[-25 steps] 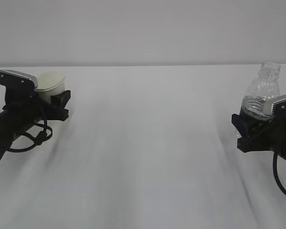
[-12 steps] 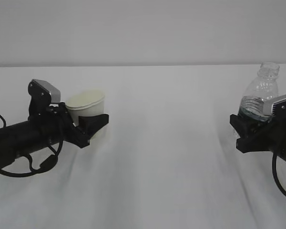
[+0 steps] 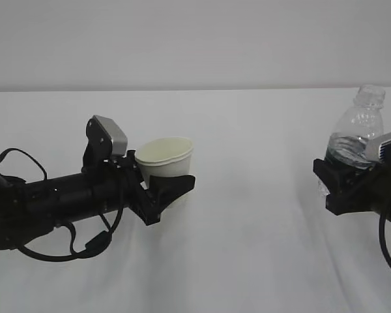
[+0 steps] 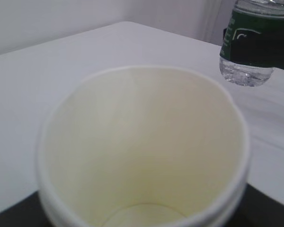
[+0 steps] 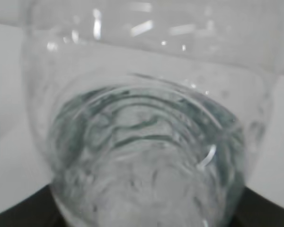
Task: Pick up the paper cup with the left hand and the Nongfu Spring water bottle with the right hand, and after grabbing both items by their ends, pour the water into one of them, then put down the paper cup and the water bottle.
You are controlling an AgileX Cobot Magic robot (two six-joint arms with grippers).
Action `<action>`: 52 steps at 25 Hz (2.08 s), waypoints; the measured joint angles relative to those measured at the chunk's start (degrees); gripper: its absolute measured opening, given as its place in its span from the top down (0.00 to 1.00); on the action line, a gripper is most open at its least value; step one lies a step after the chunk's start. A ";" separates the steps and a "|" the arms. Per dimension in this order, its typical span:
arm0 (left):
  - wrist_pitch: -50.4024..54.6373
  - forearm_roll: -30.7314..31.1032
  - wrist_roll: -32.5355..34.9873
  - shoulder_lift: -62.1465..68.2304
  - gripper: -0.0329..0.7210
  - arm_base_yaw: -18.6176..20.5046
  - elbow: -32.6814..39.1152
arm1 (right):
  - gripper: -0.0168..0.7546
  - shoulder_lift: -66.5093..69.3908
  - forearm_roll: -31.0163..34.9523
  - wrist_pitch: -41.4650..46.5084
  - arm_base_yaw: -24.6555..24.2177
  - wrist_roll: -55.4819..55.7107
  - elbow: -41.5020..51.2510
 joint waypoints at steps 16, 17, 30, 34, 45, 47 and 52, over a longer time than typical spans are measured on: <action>1.91 6.68 -4.31 0.67 0.36 -1.06 -6.49 | 0.44 -14.18 1.65 12.56 0.00 1.03 1.15; 1.78 6.75 -4.39 1.24 0.36 -1.21 -6.76 | 0.44 -15.21 1.78 13.33 0.00 1.34 1.15; 0.67 7.45 -3.78 7.93 0.36 -7.85 -13.59 | 0.44 -20.08 2.98 21.07 0.00 2.16 1.15; 2.57 9.92 -3.73 8.78 0.36 -9.65 -15.70 | 0.44 -20.21 2.98 21.86 0.00 2.16 1.15; 3.68 11.76 -3.73 9.67 0.36 -10.31 -16.55 | 0.45 -20.21 2.98 24.76 0.00 1.03 1.15; 3.68 11.88 -3.73 9.67 0.36 -10.31 -16.55 | 0.45 -20.21 2.98 25.85 0.00 0.68 1.15; 3.82 12.63 -3.73 9.67 0.36 -10.31 -17.32 | 0.45 -20.21 2.98 26.78 0.00 -0.87 1.15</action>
